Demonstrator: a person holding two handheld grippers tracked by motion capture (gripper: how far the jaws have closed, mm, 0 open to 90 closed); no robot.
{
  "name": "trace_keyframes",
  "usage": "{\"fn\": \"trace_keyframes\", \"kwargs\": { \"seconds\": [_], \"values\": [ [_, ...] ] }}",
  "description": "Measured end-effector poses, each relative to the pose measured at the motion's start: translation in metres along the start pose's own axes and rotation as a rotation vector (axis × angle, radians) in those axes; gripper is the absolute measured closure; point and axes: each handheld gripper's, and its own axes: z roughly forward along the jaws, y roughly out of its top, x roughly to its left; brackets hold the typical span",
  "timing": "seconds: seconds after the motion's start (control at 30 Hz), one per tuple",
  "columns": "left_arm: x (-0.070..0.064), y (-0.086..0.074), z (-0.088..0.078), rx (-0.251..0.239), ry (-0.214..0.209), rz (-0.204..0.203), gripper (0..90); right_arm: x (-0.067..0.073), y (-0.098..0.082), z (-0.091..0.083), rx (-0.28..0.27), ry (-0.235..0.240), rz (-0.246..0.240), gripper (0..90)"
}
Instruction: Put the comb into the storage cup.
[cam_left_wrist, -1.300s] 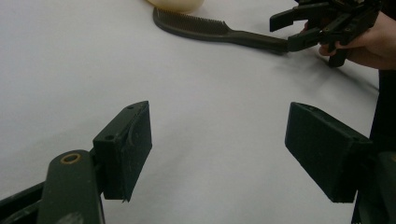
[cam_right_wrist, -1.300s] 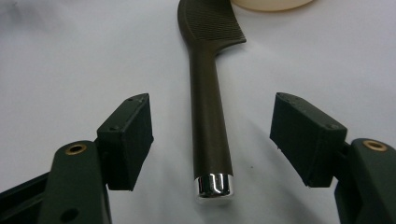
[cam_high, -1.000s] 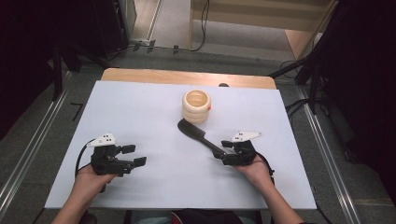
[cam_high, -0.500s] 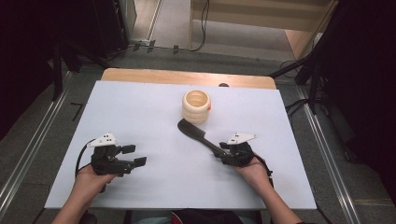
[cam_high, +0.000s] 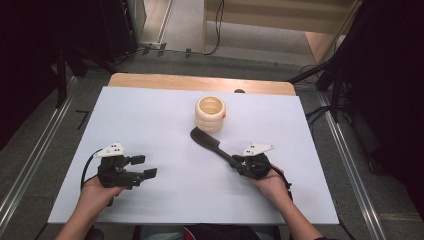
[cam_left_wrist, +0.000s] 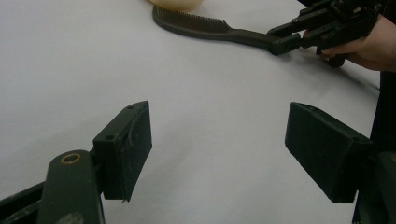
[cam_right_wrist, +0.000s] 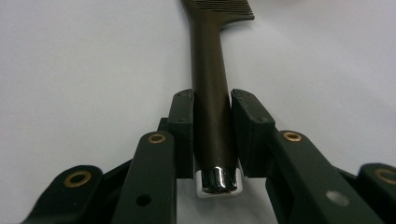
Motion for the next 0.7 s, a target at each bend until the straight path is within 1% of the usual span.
{"fn": "trace_keyframes", "kwargs": {
  "seconds": [0.13, 0.27, 0.5, 0.6, 0.7],
  "values": [
    [-0.0001, 0.0, 0.0, 0.0, 0.0, 0.0, 23.5, -0.0019, 0.0, 0.0003, -0.003, 0.015, 0.004, 69.3],
    [-0.0001, 0.0001, -0.0002, -0.002, 0.0, -0.002, 23.5, -0.0021, 0.0001, 0.0004, -0.004, 0.017, -0.003, 69.6],
    [0.0001, 0.0002, -0.0005, -0.002, 0.0, -0.002, 23.5, -0.0037, 0.0005, -0.0003, -0.001, 0.03, 0.008, 69.9],
    [0.0001, 0.0001, -0.0005, -0.003, -0.002, -0.002, 23.5, -0.0055, 0.0006, -0.0003, -0.009, 0.047, 0.019, 70.0],
    [0.0002, 0.0001, -0.0006, -0.004, -0.003, -0.003, 23.5, -0.0057, 0.0009, -0.0013, -0.012, 0.054, 0.032, 70.0]
  ]
}}
